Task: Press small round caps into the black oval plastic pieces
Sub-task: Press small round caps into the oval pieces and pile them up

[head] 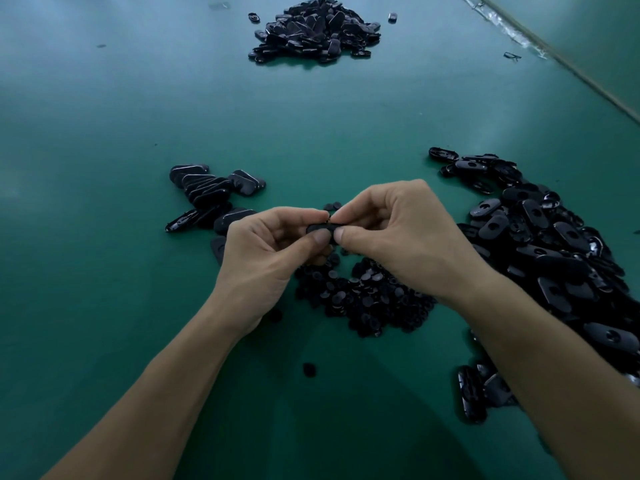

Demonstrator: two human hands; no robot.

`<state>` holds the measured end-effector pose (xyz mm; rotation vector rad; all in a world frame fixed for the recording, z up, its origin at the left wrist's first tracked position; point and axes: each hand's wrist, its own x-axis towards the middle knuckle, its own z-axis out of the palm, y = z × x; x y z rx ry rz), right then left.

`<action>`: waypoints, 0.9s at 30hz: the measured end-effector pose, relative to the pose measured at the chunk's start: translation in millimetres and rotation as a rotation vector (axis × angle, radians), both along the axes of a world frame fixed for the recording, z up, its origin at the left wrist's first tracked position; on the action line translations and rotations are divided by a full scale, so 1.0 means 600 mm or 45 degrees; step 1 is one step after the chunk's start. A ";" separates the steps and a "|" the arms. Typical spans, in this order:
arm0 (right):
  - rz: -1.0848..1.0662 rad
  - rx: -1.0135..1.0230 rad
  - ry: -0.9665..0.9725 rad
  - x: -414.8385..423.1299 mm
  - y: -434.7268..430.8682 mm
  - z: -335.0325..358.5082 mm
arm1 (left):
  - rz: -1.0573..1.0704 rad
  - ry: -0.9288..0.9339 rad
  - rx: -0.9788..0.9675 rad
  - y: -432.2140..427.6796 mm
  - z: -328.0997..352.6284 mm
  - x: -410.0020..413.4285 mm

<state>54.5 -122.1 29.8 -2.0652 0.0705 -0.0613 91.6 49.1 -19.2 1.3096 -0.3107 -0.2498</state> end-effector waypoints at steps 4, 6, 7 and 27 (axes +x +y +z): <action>-0.038 -0.136 -0.060 -0.001 0.007 0.004 | 0.025 -0.012 0.061 -0.004 0.000 -0.003; -0.047 -0.184 -0.091 -0.002 0.012 0.008 | 0.035 -0.020 0.082 -0.006 0.001 -0.005; -0.046 -0.196 -0.099 -0.002 0.014 0.010 | 0.043 -0.025 0.086 -0.006 0.002 -0.005; -0.061 0.018 0.022 -0.008 0.003 0.004 | 0.028 -0.057 0.059 -0.003 0.008 -0.005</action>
